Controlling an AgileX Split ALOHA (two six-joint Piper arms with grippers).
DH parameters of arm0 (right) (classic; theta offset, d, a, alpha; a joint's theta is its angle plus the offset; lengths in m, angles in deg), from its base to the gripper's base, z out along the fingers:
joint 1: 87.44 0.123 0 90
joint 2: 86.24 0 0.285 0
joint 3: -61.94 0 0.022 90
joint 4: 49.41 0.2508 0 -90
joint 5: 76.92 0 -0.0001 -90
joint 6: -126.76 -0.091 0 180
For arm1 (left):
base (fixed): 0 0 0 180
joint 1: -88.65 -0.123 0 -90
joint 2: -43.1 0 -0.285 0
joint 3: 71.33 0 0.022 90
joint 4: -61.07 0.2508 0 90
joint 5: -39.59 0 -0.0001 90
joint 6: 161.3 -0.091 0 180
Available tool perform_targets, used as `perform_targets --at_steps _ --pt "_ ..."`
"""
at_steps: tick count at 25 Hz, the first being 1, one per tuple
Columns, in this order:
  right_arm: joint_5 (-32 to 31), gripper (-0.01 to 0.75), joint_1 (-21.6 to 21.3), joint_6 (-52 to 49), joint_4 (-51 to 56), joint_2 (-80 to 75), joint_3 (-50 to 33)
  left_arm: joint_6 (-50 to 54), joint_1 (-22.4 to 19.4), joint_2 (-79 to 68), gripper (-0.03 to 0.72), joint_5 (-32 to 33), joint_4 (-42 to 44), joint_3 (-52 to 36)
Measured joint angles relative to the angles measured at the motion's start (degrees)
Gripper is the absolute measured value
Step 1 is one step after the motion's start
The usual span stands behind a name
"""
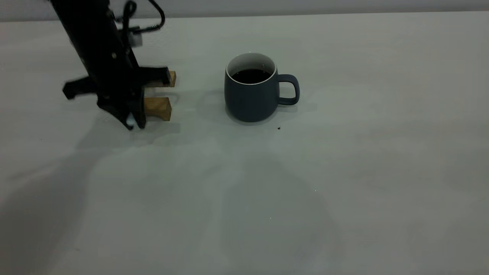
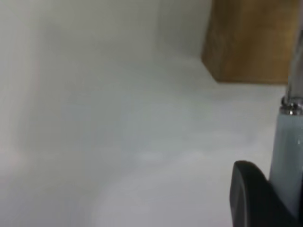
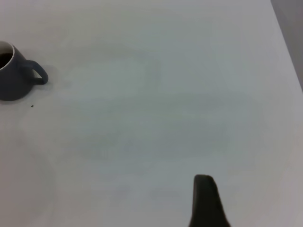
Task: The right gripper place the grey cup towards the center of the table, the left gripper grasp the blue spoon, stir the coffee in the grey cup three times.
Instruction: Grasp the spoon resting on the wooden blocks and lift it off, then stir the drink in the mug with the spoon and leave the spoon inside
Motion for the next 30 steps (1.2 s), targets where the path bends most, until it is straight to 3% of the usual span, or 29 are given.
perform_targets --at_steps 4,7,11,19,24,27,30 --pt "0.0 0.535 0.0 0.0 0.0 0.0 0.0 0.1 0.0 6.6 0.146 2.8 -4.4 0.0" --pt "0.0 0.535 0.0 0.0 0.0 0.0 0.0 0.1 0.0 10.8 0.142 5.0 -12.5 0.0" --pt "0.0 0.535 0.0 0.0 0.0 0.0 0.0 0.1 0.0 14.4 0.135 8.7 -25.6 0.0" --pt "0.0 0.535 0.0 0.0 0.0 0.0 0.0 0.1 0.0 16.2 0.121 18.9 -61.8 0.0" --pt "0.0 0.535 0.0 0.0 0.0 0.0 0.0 0.7 0.0 16.2 0.119 19.0 -71.9 -0.1" --pt "0.0 0.535 0.0 0.0 0.0 0.0 0.0 7.2 0.5 16.1 0.119 16.7 -77.4 -0.1" --pt "0.0 0.535 0.0 0.0 0.0 0.0 0.0 20.6 2.2 15.3 0.117 15.3 -83.3 -0.1"
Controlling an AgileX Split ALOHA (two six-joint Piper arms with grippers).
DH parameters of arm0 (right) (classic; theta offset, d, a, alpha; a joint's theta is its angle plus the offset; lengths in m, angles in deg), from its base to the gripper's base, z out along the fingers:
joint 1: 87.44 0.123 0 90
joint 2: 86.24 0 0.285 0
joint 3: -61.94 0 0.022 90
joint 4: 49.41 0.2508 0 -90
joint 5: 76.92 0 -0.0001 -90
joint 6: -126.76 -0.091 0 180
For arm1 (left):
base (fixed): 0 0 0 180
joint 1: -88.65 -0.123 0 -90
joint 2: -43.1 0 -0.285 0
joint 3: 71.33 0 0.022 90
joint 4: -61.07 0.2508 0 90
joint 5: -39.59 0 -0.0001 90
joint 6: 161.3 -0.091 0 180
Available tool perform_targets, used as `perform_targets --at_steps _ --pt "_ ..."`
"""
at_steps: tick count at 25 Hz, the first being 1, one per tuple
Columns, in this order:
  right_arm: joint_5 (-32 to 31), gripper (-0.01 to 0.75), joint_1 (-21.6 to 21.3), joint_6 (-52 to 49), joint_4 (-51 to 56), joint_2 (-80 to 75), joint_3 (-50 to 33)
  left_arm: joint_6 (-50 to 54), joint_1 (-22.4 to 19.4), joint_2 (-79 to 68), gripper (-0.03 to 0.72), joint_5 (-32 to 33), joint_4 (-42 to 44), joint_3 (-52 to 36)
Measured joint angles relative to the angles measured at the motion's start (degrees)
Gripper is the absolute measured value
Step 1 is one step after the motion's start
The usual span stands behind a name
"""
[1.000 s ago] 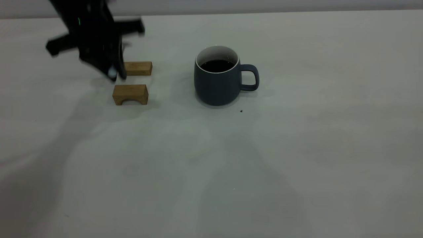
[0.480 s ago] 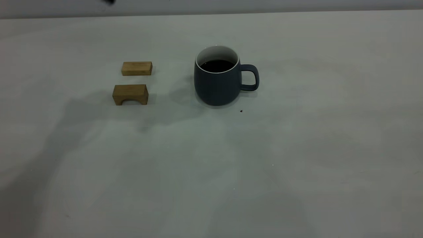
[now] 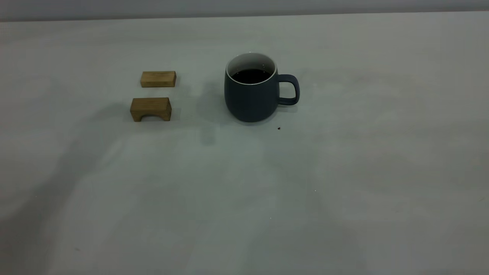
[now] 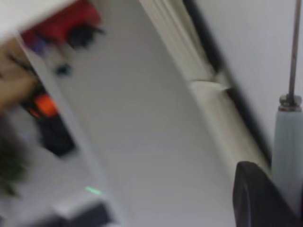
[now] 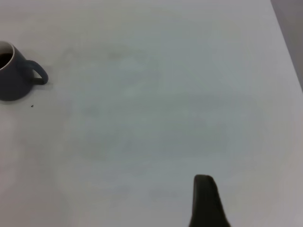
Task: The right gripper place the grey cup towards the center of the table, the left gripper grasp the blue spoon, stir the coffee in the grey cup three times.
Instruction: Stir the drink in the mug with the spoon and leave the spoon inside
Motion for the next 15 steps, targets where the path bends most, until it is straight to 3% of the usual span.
perform_targets --at_steps 7,15 --pt "0.0 0.535 0.0 0.0 0.0 0.0 0.0 26.2 1.1 -2.6 0.117 -1.2 -3.0 -0.1" --pt "0.0 0.535 0.0 0.0 0.0 0.0 0.0 24.2 -1.7 -9.3 0.116 -3.9 -3.4 -0.1"
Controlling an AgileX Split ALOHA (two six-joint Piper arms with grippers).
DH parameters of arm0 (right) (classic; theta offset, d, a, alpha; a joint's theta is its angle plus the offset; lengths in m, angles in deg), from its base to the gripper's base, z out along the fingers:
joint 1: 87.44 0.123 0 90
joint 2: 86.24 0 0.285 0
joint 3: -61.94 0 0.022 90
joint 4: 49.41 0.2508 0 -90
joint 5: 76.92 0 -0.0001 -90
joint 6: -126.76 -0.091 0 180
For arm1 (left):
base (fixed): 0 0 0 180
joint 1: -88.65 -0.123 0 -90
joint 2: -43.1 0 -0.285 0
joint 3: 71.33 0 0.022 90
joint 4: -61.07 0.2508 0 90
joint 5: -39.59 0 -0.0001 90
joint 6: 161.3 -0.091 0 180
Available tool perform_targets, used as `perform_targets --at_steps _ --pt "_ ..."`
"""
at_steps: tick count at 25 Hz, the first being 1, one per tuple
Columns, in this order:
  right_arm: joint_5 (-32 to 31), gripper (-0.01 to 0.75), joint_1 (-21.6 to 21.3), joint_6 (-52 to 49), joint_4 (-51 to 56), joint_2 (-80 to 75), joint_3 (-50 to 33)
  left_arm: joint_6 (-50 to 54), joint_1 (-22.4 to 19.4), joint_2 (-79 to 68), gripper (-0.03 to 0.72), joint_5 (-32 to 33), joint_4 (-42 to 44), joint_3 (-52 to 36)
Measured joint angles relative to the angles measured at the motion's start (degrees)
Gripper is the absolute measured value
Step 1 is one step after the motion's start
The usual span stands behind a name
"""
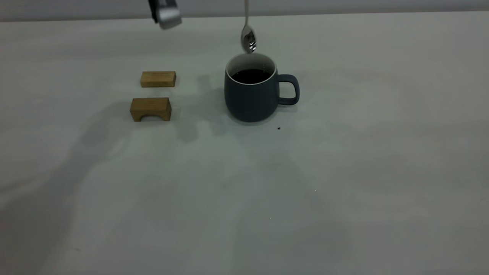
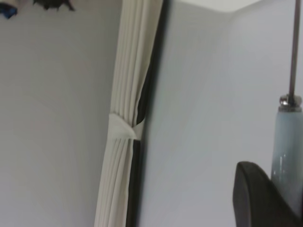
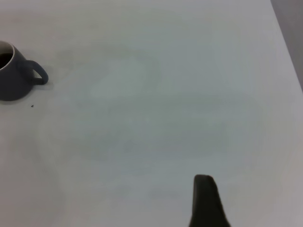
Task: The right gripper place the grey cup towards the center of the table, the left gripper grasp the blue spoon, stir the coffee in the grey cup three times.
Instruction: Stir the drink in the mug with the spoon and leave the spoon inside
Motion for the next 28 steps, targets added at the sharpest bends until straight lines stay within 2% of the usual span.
perform_targets --at_steps 28 --pt "0.0 0.535 0.0 0.0 0.0 0.0 0.0 -7.7 0.1 -14.7 0.115 -0.4 -0.4 7.1"
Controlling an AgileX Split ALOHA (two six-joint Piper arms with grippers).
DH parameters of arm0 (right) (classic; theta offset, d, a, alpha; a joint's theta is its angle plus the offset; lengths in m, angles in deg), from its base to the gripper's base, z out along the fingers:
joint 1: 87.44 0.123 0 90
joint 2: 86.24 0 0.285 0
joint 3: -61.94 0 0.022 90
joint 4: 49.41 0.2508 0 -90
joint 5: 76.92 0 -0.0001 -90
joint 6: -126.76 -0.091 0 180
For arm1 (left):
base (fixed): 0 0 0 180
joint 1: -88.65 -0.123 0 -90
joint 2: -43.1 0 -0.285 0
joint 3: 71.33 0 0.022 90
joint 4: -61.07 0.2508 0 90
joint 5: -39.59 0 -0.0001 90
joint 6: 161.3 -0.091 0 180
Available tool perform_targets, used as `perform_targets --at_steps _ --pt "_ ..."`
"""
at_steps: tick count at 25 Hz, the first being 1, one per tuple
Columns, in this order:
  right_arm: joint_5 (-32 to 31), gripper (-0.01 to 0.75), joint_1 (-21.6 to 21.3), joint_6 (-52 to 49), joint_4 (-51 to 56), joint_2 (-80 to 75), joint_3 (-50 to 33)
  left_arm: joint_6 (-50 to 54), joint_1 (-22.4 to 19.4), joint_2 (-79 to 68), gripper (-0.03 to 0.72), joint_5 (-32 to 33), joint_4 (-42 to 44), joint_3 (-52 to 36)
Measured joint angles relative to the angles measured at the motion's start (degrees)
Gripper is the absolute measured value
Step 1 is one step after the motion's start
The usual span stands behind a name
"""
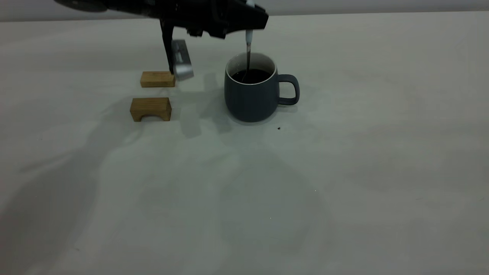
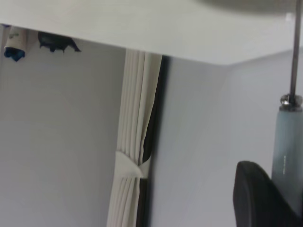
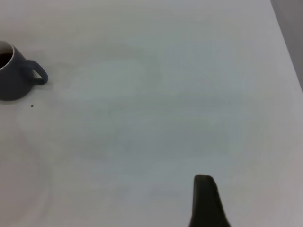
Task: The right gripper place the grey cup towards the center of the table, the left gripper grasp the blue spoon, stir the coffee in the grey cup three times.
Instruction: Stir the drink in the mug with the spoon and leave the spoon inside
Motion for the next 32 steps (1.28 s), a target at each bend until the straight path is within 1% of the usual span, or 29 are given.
perform_targets --at_steps 3,6,10,16,20,23,26,29,32 --pt "0.0 0.535 0.0 0.0 0.0 0.0 0.0 0.0 0.0 -1.4 0.115 -2.3 -0.4 1.0" --pt "0.0 0.535 0.0 0.0 0.0 0.0 0.0 -0.1 0.0 -2.9 0.115 -3.4 -1.3 3.9" --pt "0.0 0.535 0.0 0.0 0.0 0.0 0.0 -0.2 0.8 -4.0 0.115 -3.4 -1.4 7.3" --pt "0.0 0.535 0.0 0.0 0.0 0.0 0.0 -0.3 3.9 -4.1 0.115 -3.2 -1.6 7.9" --pt "0.0 0.535 0.0 0.0 0.0 0.0 0.0 -0.3 4.4 -4.2 0.113 -1.4 1.4 7.9" --pt "0.0 0.535 0.0 0.0 0.0 0.0 0.0 0.2 3.7 -4.4 0.113 0.9 6.2 7.9" --pt "0.0 0.535 0.0 0.0 0.0 0.0 0.0 1.5 1.8 -4.4 0.113 2.9 9.9 7.9" --pt "0.0 0.535 0.0 0.0 0.0 0.0 0.0 2.2 -0.2 -4.4 0.113 3.0 10.2 7.9" --pt "0.0 0.535 0.0 0.0 0.0 0.0 0.0 2.4 -0.6 -4.6 0.113 0.3 7.9 8.0"
